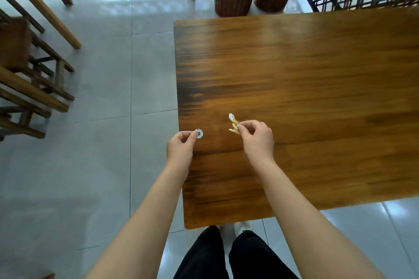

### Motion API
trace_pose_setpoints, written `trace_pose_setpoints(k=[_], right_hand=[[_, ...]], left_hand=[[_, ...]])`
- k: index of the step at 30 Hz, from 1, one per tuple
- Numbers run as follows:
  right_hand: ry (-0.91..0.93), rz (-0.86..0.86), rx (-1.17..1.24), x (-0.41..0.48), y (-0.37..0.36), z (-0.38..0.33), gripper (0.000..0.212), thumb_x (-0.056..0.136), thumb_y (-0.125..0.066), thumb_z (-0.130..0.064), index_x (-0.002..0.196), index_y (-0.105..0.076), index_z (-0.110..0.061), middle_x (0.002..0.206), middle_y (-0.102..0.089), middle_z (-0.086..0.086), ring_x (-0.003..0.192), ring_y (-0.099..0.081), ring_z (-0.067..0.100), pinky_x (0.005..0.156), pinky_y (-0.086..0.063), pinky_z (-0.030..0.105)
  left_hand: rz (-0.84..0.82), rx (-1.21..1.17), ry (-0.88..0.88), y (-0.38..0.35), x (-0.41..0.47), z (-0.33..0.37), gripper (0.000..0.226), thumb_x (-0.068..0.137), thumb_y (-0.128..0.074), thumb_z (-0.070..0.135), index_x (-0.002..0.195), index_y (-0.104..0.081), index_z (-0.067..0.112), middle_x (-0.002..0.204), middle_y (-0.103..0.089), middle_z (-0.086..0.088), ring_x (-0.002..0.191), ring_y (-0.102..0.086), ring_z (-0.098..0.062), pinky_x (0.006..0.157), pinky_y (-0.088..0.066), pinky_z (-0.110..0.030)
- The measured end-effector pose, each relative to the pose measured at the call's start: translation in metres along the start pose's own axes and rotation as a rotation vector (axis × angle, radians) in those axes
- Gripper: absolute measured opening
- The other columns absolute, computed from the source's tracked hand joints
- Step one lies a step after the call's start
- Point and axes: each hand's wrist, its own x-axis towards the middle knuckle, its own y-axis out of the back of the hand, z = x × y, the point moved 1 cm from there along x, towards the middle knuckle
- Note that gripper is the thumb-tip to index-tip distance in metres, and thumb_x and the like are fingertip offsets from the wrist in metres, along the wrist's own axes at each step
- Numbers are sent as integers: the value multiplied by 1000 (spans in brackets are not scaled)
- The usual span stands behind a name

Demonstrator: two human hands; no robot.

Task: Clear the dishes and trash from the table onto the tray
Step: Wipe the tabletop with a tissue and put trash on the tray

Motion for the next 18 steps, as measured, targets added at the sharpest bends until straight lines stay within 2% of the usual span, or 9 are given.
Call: trace_pose_setpoints(k=[5, 9, 11, 13, 15, 18], right_hand=[[-38, 125, 137, -5, 32, 6, 10, 93, -59, -24, 87, -62, -30, 96, -59, -5, 103, -54, 21, 95, -44, 50], [-30, 166, 161, -12, 58, 16, 9, 92, -60, -26, 85, -64, -30, 96, -61, -5, 102, -54, 20, 95, -43, 50], [-31, 209, 180, -18, 80, 26, 12, 91, -61, -27, 82, -62, -34, 95, -61, -7, 101, -55, 20, 94, -44, 50], [-51, 265, 191, -23, 100, 37, 15, 91, -61, -27, 80, -60, -37, 93, -60, -10, 100, -56, 19, 93, -45, 50], [-89, 344, 212, -34, 128, 51, 14, 92, -61, -27, 82, -59, -36, 91, -58, -13, 99, -56, 18, 93, -46, 49], [-138, 410, 204, -45, 157, 69, 8, 91, -62, -27, 84, -61, -31, 91, -59, -11, 98, -57, 17, 90, -49, 44]], left_hand=[[-91, -8, -42, -25, -24, 29, 11, 94, -58, 31, 94, -62, 21, 95, -60, 6, 91, -52, -8, 81, -39, -28], [-159, -7, -66, -46, -44, 46, 14, 93, -60, 30, 99, -64, 18, 100, -62, 2, 94, -55, -11, 82, -40, -26], [-196, 15, -79, -59, -57, 54, 8, 93, -59, 29, 91, -61, 22, 95, -60, 4, 89, -54, -9, 82, -38, -26], [-222, 23, -84, -69, -68, 60, 8, 93, -60, 28, 87, -60, 23, 97, -62, 3, 93, -55, -10, 84, -39, -27], [-263, 42, -99, -88, -85, 67, 9, 93, -60, 28, 91, -62, 19, 105, -64, -3, 101, -57, -15, 87, -41, -28], [-288, 41, -108, -105, -103, 72, 17, 94, -59, 29, 97, -65, 14, 111, -66, -8, 116, -55, -28, 99, -43, -39]])
